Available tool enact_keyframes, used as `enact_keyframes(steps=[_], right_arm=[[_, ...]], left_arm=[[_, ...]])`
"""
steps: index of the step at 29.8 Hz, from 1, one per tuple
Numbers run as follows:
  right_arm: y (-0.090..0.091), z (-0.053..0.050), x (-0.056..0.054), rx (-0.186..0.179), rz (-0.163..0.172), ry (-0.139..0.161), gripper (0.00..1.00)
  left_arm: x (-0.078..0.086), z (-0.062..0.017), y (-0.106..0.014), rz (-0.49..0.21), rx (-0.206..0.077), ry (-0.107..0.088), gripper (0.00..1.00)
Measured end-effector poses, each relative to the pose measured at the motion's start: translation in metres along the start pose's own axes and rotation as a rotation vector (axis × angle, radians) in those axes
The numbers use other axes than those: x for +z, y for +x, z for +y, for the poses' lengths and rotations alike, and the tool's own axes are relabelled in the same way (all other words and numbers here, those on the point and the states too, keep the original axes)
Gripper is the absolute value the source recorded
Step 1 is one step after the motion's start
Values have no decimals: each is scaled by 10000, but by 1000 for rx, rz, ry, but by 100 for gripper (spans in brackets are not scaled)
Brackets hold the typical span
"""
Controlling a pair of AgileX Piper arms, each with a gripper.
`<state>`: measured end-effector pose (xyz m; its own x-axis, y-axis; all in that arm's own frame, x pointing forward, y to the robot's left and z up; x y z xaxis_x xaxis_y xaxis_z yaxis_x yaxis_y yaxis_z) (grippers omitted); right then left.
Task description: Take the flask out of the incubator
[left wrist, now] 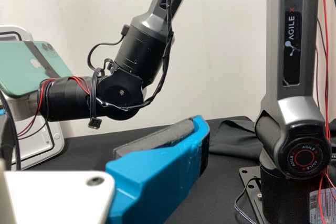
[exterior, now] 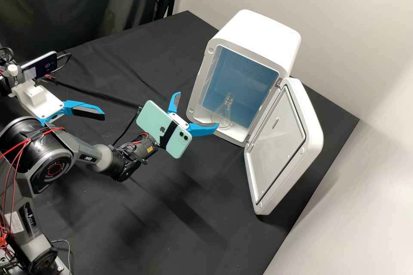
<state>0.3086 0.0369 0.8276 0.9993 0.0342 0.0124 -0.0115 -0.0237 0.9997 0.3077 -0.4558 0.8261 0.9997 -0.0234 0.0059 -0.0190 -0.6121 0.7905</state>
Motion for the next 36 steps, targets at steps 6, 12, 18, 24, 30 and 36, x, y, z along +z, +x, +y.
enact_keyframes(steps=[6, 12, 18, 24, 30, 36], right_arm=[[0, 0, 0, 0, 0, 0, 100], [0, 21, -3, 15, 10, 0, 100], [-45, 115, 130, 80, 5, -5, 100], [-59, 50, 334, 62, -58, -2, 100], [-80, -15, 389, 38, -78, -1, 100], [-63, -115, 367, 22, -51, -15, 100]], left_arm=[[0, 0, 0, 0, 0, 0, 100], [0, 0, 0, 0, 0, 0, 100], [0, 0, 0, 0, 0, 0, 100], [0, 0, 0, 0, 0, 0, 100], [0, 0, 0, 0, 0, 0, 100], [0, 0, 0, 0, 0, 0, 100]])
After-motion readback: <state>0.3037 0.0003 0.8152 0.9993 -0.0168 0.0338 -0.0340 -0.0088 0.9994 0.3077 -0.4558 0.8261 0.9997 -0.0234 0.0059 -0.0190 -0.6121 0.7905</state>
